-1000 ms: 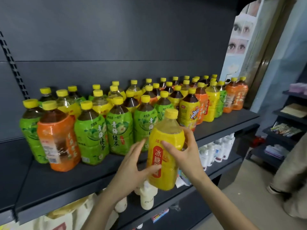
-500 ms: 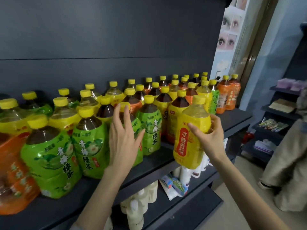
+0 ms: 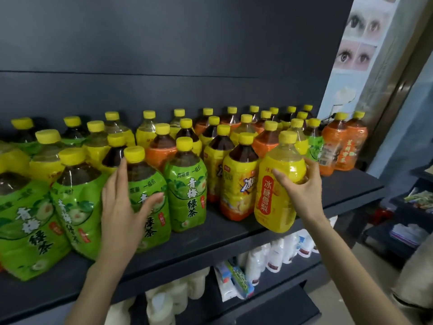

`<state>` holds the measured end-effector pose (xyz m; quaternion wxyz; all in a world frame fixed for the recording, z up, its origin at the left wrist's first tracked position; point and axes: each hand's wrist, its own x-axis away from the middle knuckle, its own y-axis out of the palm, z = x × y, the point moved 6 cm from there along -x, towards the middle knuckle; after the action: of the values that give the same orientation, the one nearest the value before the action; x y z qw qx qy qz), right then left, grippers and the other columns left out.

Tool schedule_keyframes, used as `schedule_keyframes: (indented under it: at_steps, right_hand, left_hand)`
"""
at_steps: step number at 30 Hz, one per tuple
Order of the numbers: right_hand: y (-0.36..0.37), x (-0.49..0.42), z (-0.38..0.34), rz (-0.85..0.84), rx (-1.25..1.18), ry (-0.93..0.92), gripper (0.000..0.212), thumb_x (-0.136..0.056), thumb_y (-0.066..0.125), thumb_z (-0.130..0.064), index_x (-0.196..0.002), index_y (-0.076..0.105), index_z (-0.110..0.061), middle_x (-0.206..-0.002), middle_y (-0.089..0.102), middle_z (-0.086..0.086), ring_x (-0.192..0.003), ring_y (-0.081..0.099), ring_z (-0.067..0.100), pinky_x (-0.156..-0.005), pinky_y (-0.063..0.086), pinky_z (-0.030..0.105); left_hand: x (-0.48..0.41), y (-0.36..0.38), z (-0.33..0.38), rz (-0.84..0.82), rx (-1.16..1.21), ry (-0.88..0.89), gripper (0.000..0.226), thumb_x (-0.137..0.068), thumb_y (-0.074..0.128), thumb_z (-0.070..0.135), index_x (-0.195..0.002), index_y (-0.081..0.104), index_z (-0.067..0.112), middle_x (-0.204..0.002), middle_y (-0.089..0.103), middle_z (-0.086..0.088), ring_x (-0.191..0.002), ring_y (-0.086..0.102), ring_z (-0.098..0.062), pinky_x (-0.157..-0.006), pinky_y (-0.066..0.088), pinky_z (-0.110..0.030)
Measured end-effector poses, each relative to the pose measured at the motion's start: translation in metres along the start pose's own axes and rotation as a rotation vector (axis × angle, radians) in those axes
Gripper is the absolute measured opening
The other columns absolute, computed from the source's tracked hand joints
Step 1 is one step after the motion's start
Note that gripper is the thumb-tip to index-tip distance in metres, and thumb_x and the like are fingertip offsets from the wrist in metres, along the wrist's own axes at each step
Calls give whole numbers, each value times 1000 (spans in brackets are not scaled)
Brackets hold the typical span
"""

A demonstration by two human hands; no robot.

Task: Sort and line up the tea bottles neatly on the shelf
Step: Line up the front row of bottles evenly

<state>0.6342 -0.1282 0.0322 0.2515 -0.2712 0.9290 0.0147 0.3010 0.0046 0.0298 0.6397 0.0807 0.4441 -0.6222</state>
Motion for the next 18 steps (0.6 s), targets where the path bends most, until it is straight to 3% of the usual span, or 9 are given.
schedule_keyframes:
  at_steps: [5,9,15,18]
  right_hand:
    - [-5,-30,17,-77,-43,-28,73,-62,77,-47,-122,38,-33,-112,48,-24,-110,54,11,-93,50,39]
    - [-6,-43,32,-126,-83,-25,69,-67,78,-39,-123,39,-31,-111,49,-23,-104,54,1,-94,51,40]
    - [-5,-50,42,-227,-52,-37,83,-68,76,-49,-136,34,-27,-130,43,-3,-117,47,10,-98,46,37]
    - [-12,-57,46,-238,34,-33,87,-63,70,-54,-139,34,-30,-124,32,1,-116,37,12,-96,40,32]
  left_hand:
    - [8,-1,11,75,-85,-33,87,-76,61,37,-149,20,13,-149,30,-17,-137,25,-29,-108,27,-44]
    - [11,-3,15,99,-148,-72,87,-74,61,38,-148,26,10,-146,34,-19,-135,32,-32,-106,32,-47]
    - [10,-3,18,108,-219,-81,83,-76,67,30,-147,29,9,-140,38,-21,-130,33,-33,-102,28,-37]
    - [13,-2,19,143,-294,-79,81,-76,69,28,-146,32,10,-136,42,-22,-121,36,-37,-95,36,-45]
